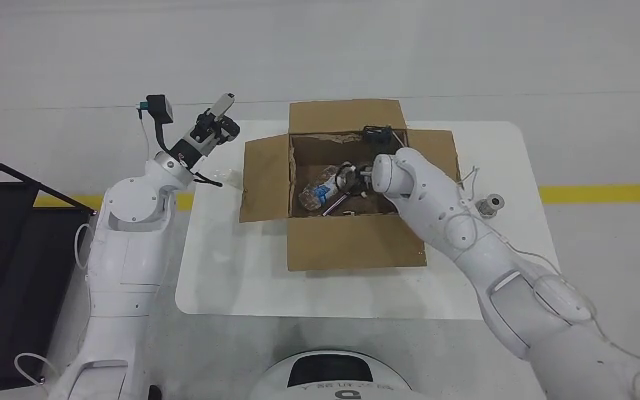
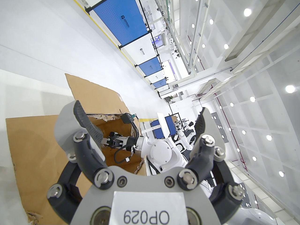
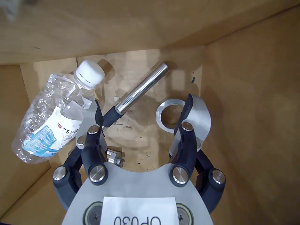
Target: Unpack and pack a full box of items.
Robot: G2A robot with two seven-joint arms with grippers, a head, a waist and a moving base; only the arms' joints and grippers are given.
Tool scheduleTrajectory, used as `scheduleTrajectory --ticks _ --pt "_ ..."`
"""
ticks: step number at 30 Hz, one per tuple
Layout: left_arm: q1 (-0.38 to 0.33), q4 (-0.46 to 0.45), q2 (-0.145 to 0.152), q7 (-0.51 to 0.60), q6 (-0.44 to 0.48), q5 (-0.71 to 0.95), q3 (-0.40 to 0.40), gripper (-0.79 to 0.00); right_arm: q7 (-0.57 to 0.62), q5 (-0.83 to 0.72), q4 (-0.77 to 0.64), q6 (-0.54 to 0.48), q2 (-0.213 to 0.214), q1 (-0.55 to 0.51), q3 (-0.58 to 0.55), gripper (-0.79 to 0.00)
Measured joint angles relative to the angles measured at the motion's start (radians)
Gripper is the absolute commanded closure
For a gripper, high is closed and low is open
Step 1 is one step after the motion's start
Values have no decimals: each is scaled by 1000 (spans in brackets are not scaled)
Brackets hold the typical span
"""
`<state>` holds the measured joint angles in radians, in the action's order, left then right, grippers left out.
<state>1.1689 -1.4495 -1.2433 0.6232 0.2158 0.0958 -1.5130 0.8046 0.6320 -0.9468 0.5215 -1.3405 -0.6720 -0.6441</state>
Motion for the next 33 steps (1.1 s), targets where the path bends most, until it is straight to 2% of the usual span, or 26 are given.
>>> scheduleTrajectory --ticks 1,2,3,9,14,20,28,33 --pt "0 0 0 0 0 0 0 -785 3 2 2 -2 -1 -1 0 -613" --pt "0 0 0 0 0 0 0 -785 6 4 4 -5 -3 -2 1 -536" --pt "0 0 0 0 0 0 0 -785 8 5 7 -7 -5 -3 1 -505" --pt "0 0 0 0 0 0 0 -785 17 1 19 -46 -19 -6 3 -474" --pt "0 0 0 0 0 0 0 -785 39 -29 15 -125 -26 -7 -6 -496" --pt "0 0 0 0 0 0 0 -785 42 -27 -62 -171 -7 -33 -60 -588" --pt "0 0 0 0 0 0 0 -785 37 65 -217 -82 41 -122 -161 -628" --pt "0 0 0 0 0 0 0 -785 53 135 -272 8 62 -166 -211 -610"
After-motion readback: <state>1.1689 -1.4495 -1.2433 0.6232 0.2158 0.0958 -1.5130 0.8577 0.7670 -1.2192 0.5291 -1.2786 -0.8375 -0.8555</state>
